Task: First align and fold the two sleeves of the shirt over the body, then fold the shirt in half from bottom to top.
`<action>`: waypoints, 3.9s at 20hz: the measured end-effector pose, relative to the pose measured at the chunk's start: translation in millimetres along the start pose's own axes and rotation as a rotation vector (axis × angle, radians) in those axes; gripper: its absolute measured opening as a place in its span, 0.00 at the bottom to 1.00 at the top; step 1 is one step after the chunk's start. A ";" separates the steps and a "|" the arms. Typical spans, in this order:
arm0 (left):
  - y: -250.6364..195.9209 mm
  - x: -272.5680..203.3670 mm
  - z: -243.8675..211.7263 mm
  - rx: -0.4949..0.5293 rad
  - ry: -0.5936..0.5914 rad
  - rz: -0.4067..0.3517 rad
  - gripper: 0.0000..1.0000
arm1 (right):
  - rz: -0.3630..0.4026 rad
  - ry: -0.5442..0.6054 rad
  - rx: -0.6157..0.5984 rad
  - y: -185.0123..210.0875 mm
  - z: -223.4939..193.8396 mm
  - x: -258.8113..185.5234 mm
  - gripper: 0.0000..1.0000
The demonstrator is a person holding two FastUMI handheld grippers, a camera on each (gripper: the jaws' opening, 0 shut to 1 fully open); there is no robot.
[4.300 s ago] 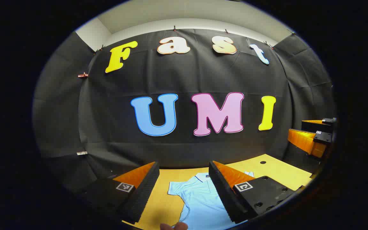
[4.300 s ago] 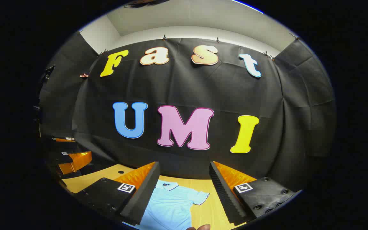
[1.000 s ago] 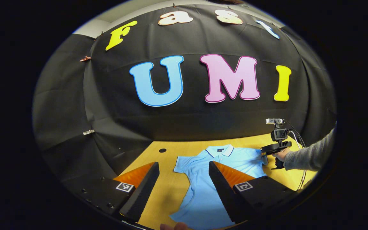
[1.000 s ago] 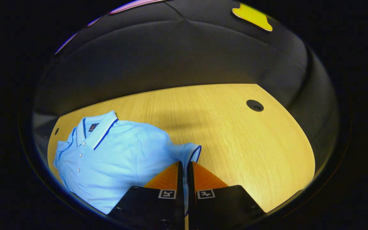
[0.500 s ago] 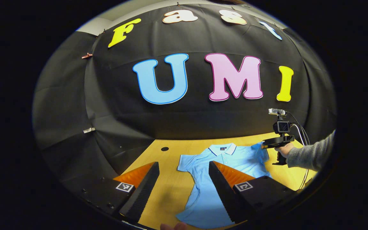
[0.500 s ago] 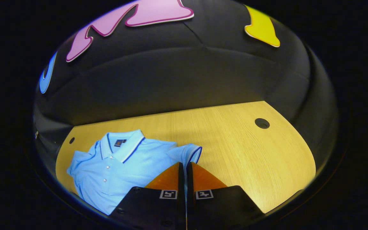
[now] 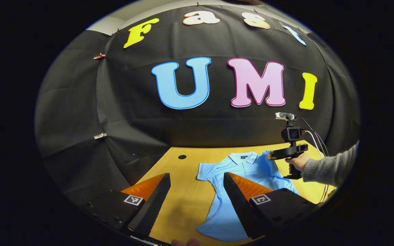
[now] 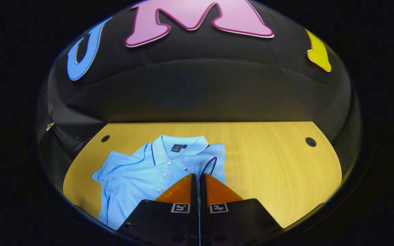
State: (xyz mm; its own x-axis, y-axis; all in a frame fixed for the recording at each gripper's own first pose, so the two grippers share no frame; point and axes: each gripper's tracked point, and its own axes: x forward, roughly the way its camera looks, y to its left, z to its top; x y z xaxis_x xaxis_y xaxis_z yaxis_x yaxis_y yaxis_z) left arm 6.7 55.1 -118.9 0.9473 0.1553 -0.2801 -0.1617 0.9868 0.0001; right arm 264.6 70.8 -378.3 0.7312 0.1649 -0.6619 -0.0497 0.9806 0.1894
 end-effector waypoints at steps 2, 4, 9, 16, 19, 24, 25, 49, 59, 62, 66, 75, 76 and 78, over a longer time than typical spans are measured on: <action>7.0 -3.0 -3.6 -0.010 0.006 0.013 0.99 | 0.037 0.025 -0.023 24.6 -12.0 2.9 0.06; 13.2 -4.1 -7.2 -0.015 0.015 0.025 0.99 | 0.071 0.053 -0.043 48.7 -26.1 8.6 0.06; 26.4 -7.0 -14.2 -0.026 0.032 0.051 0.99 | 0.111 0.112 -0.098 85.0 -56.0 16.9 0.06; 34.6 -8.1 -18.5 -0.048 0.040 0.070 0.99 | 0.091 0.157 -0.147 90.8 -79.7 26.3 0.06; 32.3 -8.4 -16.8 -0.050 0.036 0.060 0.99 | 0.081 0.155 -0.151 91.8 -81.0 26.5 0.06; 30.8 -10.4 -15.1 -0.040 0.029 0.052 0.99 | 0.109 0.166 -0.095 98.1 -87.4 20.4 0.19; 31.0 -10.5 -15.8 -0.040 0.032 0.052 0.99 | 0.110 0.163 -0.089 97.9 -87.9 20.5 0.22; -0.8 53.1 8.0 -0.013 -0.016 -0.052 0.99 | 0.206 -0.334 -0.109 103.4 42.9 -124.5 0.98; -33.0 241.0 -25.2 -0.002 0.082 -0.128 0.99 | 0.230 -0.380 -0.075 68.4 45.1 -238.8 0.98; -35.3 290.1 -44.4 0.004 0.136 -0.107 0.99 | 0.215 -0.355 -0.038 48.7 36.1 -251.5 0.98; -34.3 343.0 -78.1 0.030 0.245 -0.097 0.99 | 0.171 -0.336 0.003 19.6 26.6 -262.7 0.98; -29.8 391.8 -167.4 0.088 0.540 -0.081 0.99 | 0.095 -0.287 0.098 -30.4 8.6 -280.7 0.98; -32.5 393.6 -171.3 0.093 0.549 -0.089 0.99 | 0.094 -0.284 0.104 -32.4 7.4 -281.4 0.98; -35.9 397.1 -171.1 0.094 0.548 -0.102 0.98 | 0.096 -0.278 0.111 -31.7 4.8 -281.8 0.98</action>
State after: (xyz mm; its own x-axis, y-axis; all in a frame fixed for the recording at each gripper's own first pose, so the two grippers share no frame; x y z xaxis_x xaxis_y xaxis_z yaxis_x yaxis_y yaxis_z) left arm 341.4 73.7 -394.5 0.6709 0.0372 -0.7406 -0.0274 0.9993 0.0254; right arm 63.4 -7.2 -194.3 0.8853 0.2066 -0.4166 -0.0647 0.9419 0.3295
